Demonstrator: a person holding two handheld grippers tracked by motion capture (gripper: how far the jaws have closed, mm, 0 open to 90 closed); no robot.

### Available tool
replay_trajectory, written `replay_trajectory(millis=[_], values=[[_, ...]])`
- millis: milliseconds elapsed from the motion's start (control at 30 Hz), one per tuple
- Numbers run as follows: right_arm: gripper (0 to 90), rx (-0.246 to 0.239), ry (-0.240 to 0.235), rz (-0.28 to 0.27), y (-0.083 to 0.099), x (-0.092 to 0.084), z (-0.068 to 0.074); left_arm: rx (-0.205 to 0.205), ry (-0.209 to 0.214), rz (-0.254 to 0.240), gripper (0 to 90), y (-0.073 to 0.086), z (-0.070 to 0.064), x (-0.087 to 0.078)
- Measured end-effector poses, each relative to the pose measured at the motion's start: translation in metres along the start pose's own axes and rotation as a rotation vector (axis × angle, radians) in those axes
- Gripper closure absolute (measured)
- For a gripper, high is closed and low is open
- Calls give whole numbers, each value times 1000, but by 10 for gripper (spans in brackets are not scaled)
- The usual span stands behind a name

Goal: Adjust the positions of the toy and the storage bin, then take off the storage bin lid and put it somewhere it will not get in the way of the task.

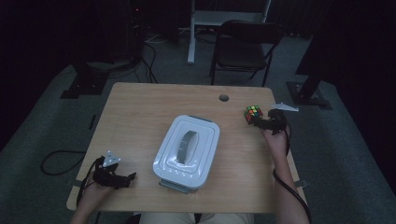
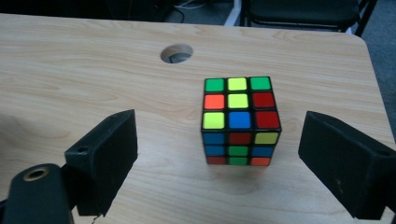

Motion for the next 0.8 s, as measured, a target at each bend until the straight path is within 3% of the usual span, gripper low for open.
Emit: replay_trajectory(millis=[500, 800], values=[[113, 8, 69, 68, -3, 36, -13, 2, 2, -6, 6, 0, -1, 0], [110, 25, 73, 119, 10, 53, -12, 2, 1, -6, 6, 0, -1, 0]])
Point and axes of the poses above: each handheld gripper's, and its own axes: x roughly forward along the jaws, y roughly out of its underside, z roughly to its left, the point moved 9 cm from there along x, roughly forward along the jaws, and after that the axes turned 3 degrees about y, right-handed, at the moved point
